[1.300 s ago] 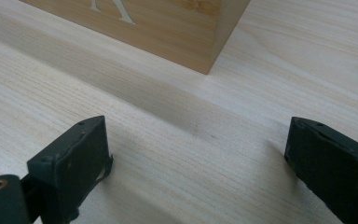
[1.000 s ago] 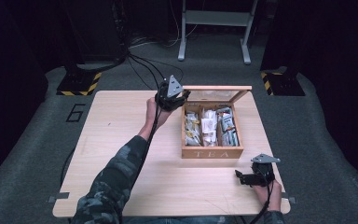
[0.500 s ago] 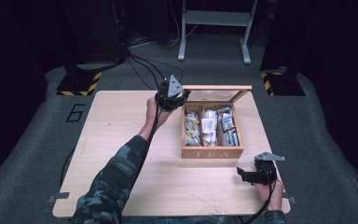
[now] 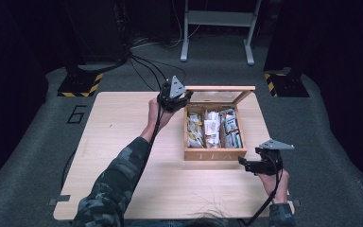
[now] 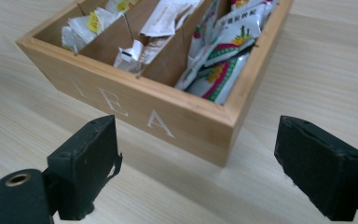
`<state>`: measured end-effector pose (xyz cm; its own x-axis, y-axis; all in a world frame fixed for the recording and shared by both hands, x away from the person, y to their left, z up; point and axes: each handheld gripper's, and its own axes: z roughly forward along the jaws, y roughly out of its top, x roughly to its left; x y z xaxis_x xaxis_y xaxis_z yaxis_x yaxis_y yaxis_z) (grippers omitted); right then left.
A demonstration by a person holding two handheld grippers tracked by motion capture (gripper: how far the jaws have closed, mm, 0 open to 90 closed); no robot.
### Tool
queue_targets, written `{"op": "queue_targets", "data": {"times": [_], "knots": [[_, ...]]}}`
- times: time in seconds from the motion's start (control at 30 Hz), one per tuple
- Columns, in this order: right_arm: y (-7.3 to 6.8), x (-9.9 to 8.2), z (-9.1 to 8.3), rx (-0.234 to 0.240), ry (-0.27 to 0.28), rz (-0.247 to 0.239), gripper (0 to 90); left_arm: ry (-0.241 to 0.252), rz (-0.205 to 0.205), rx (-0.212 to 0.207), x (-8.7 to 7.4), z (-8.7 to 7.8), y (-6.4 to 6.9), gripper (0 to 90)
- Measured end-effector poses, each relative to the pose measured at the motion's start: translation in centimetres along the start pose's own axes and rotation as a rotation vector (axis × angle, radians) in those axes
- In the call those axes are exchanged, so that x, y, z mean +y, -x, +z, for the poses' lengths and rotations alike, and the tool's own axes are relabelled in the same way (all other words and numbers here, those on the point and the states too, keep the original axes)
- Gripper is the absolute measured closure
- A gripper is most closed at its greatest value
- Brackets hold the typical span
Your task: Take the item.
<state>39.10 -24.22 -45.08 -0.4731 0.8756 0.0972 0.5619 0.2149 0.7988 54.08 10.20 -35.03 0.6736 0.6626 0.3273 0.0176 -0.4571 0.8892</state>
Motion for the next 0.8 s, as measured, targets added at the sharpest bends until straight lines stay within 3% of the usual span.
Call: {"op": "queue_targets", "data": {"times": [0.3,0.8], "knots": [[-0.7,2.3,0.9,0.029,-0.018,-0.036,12.1,0.000,-0.001,0.001,0.0,0.0,0.0,67.5],[-2.7,6.3,4.6,0.094,-0.077,-0.098,13.9,-0.004,-0.001,0.003,0.1,0.0,0.0,67.5]]}}
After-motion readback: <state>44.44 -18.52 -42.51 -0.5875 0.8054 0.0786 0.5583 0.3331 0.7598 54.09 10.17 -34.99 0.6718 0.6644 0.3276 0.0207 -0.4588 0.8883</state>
